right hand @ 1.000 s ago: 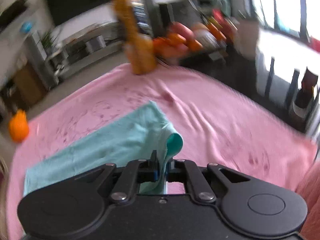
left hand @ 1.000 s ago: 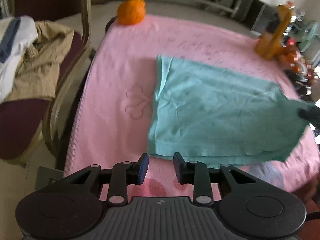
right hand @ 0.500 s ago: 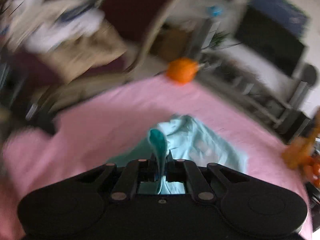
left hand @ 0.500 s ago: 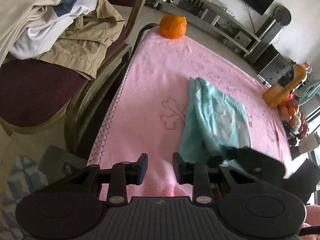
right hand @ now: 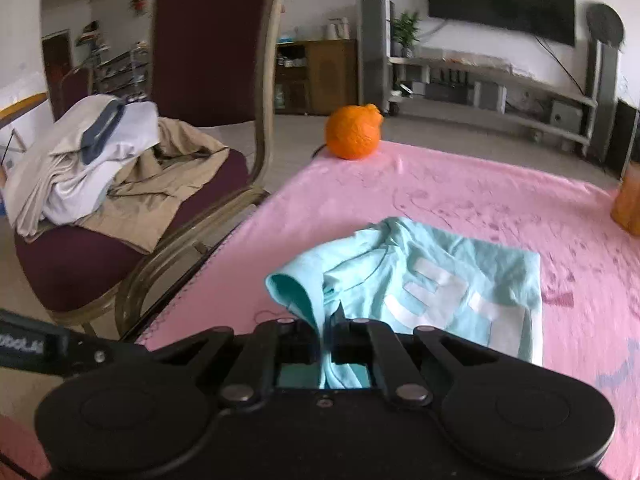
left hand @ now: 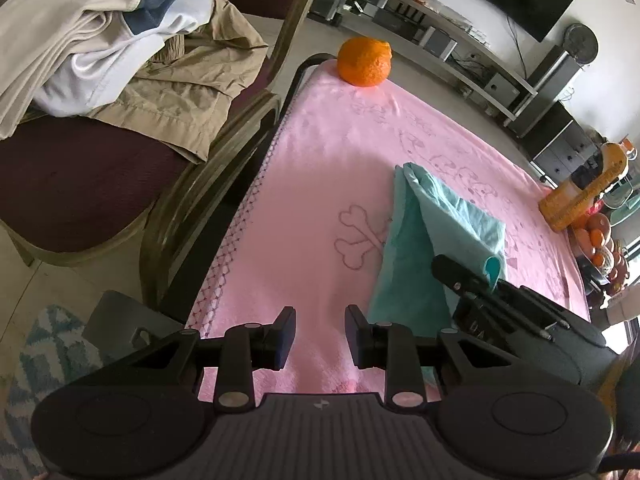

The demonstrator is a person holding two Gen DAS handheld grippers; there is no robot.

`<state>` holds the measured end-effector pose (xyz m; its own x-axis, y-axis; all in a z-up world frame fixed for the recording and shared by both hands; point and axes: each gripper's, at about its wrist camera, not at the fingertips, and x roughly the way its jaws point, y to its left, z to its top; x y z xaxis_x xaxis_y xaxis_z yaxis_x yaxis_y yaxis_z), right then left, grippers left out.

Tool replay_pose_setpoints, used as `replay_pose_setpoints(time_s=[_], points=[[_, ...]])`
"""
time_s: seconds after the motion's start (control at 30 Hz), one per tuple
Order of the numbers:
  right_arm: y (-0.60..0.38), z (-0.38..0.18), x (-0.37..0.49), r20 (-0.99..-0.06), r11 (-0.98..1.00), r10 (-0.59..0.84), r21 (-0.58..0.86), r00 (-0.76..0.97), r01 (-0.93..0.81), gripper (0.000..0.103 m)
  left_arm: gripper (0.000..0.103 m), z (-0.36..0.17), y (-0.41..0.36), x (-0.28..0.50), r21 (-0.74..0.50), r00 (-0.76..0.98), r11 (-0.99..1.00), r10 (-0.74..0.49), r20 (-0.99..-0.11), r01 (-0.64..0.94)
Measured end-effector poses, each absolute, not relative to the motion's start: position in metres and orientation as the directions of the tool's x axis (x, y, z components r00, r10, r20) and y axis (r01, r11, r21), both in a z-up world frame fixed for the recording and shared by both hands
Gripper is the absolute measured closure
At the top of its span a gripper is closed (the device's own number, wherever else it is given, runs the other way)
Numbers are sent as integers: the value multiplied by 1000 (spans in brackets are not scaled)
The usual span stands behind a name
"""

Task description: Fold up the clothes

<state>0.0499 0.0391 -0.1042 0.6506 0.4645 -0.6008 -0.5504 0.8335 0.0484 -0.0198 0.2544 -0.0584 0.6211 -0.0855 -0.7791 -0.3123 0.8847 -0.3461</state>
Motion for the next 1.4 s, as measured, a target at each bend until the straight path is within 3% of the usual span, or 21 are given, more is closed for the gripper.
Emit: replay_pose_setpoints(time_s=[0.2,0.27,0.33,0.53,0.67,0.7,0.73,0.8,0.97,1.03,1.2,1.4], points=[[51,-119,42,-661,759,463,-49,591,-649,94,76,-61,252,-18,-320,605,886,-58,-794,-335],[44,-115,38,-669,724,497,-32,553,-689,87,76,-61,253,-18,-316,604,886,-51,-795,-341],[27,-106,35,-679,691,544,28,493,-722,68,76,-62,249,-15,-303,597,890,-45,-801,-339],[-50,-80,32,-664,715,585,150,467,-683,44,76,-64,230,-4,-254,574,917,-34,-818,-307],[-101,-83,48,-635,785,575,250,515,-567,43,77,-62,196,12,-210,590,959,-60,-805,-190],[-111,-87,54,-631,802,570,286,527,-525,48,79,-61,186,17,-197,599,968,-67,-798,-154],[-118,-93,61,-630,811,569,325,528,-487,69,80,-61,176,22,-185,606,975,-73,-792,-125],[-120,-107,72,-638,808,580,373,506,-456,87,83,-63,155,33,-164,616,984,-84,-783,-74],[-101,-133,73,-671,776,593,329,445,-538,86,85,-88,117,47,-110,521,990,-140,-842,89],[-97,-143,72,-711,770,572,292,409,-568,86,80,-104,106,43,6,465,990,-62,-883,144],[-102,-136,57,-775,762,502,187,383,-620,86,84,-106,117,15,112,460,988,50,-887,109],[-127,-114,57,-735,801,514,228,442,-553,81,85,-74,149,-5,-118,616,992,-115,-780,35]])
